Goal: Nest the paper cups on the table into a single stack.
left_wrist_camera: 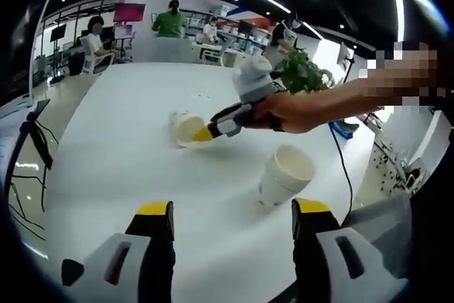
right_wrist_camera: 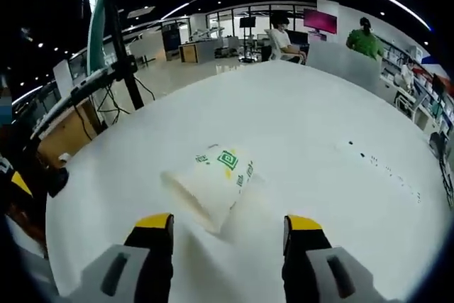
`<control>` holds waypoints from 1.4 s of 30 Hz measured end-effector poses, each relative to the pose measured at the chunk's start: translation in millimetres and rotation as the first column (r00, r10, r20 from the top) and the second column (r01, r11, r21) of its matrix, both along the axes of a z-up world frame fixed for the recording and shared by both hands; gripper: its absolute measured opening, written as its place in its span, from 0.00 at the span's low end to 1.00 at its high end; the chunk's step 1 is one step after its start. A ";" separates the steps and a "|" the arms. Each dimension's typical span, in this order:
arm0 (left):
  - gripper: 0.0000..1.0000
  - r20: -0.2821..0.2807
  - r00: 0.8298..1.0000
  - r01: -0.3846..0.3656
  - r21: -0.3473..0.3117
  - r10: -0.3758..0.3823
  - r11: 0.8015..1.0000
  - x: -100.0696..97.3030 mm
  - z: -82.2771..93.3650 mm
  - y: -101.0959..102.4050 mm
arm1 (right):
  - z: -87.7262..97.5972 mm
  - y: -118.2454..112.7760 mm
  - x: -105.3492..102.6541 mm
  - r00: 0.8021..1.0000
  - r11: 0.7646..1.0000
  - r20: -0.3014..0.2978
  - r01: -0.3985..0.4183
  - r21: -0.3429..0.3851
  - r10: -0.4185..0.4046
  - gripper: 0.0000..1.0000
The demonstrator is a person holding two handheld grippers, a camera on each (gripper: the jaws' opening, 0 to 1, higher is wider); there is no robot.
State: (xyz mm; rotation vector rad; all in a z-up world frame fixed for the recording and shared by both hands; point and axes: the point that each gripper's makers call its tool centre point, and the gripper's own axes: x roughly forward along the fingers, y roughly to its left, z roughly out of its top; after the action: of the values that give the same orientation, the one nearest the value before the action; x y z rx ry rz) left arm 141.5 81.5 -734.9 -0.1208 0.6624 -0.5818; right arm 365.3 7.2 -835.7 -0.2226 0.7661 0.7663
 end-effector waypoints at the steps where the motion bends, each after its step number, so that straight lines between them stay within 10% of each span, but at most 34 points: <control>1: 0.65 0.000 1.000 -0.003 -0.001 0.003 1.000 -0.5 0.0 0.7 | -0.7 2.5 2.2 1.000 1.000 0.004 0.006 0.007 -0.006 0.60; 12: 0.66 -0.016 1.000 -0.018 0.015 0.018 1.000 -4.9 -6.5 4.6 | 1.5 21.1 4.1 0.997 0.996 0.031 0.062 0.067 -0.065 0.49; 21: 0.66 -0.004 1.000 -0.028 0.006 0.028 1.000 0.2 -2.0 1.3 | 12.0 21.7 9.0 0.990 0.992 0.080 0.116 0.053 -0.120 0.00; 42: 0.65 0.003 0.999 -0.034 -0.001 0.034 0.999 -4.1 -2.2 -2.7 | 46.9 0.6 3.3 0.993 0.991 0.044 0.102 0.083 -0.106 0.00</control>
State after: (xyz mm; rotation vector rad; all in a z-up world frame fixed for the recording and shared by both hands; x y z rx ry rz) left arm 137.4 78.8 -737.2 -0.1323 0.6562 -0.5492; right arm 368.6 7.8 -788.8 -0.1269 0.6938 0.6889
